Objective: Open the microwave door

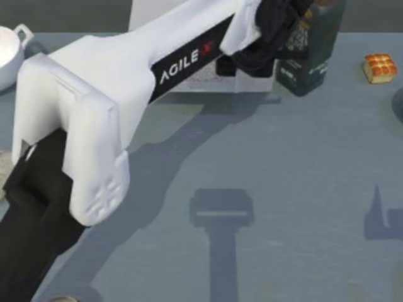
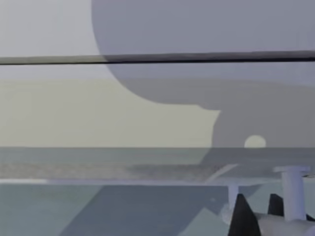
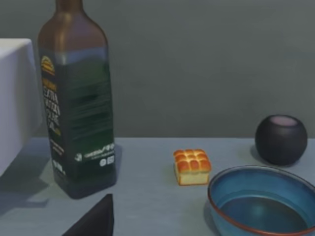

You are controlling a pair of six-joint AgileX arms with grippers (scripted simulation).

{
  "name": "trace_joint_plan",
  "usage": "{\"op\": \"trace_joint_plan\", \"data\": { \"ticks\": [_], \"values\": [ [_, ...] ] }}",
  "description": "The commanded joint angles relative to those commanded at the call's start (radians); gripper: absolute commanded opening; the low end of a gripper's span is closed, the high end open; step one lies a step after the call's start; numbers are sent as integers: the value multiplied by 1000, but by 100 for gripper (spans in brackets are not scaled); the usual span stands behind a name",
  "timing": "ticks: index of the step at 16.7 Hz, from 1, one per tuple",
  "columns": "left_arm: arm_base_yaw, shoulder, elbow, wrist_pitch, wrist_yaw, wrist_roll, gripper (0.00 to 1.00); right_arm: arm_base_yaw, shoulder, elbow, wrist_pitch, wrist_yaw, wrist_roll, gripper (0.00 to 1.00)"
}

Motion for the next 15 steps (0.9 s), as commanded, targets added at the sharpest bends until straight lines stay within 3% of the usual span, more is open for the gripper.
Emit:
{"op": "trace_joint_plan", "data": {
  "ticks": [5, 15],
  "values": [
    [26, 45, 175, -211, 73, -52, 0, 0, 0, 0, 0, 0, 0, 100],
    [28, 48, 187, -223, 78, -55, 0, 0, 0, 0, 0, 0, 0, 100]
  ]
}}
